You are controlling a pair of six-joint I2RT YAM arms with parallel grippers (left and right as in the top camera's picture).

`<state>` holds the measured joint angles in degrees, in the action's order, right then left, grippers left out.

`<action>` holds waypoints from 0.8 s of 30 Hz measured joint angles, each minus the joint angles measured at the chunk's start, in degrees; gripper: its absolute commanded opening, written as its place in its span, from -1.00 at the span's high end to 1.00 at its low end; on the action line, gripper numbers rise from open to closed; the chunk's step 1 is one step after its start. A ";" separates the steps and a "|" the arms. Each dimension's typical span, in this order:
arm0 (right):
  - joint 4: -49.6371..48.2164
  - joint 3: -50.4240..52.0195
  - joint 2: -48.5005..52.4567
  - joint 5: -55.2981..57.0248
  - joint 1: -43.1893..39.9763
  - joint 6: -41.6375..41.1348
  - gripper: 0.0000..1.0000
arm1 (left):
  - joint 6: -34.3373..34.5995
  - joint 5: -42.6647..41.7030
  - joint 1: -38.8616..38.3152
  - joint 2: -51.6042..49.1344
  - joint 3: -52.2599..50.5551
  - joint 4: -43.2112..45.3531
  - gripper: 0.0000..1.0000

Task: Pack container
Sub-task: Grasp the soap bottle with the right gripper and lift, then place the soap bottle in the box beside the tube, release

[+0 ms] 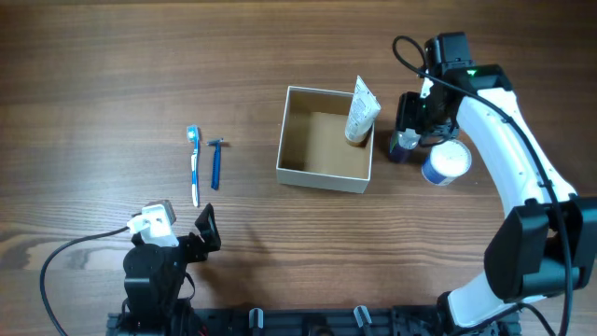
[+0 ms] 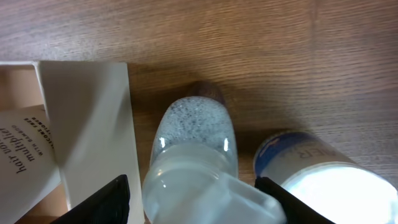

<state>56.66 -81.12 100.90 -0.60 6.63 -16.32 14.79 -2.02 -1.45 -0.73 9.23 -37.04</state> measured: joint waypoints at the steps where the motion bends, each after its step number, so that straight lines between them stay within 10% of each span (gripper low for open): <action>1: -0.04 0.00 0.11 0.00 0.09 0.02 -0.27 | 0.00 0.00 0.00 0.00 0.00 0.00 -0.99; 10: -0.13 0.00 0.17 0.04 0.09 0.96 0.20 | 0.00 -0.02 0.00 0.00 0.00 0.00 -1.00; 24: 5.57 -1.11 -0.44 4.09 0.13 1.20 0.41 | 0.00 0.00 0.00 0.00 0.00 0.00 -0.99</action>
<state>62.24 -82.24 100.47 3.49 6.76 -15.11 14.79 -2.02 -1.45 -0.73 9.23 -37.04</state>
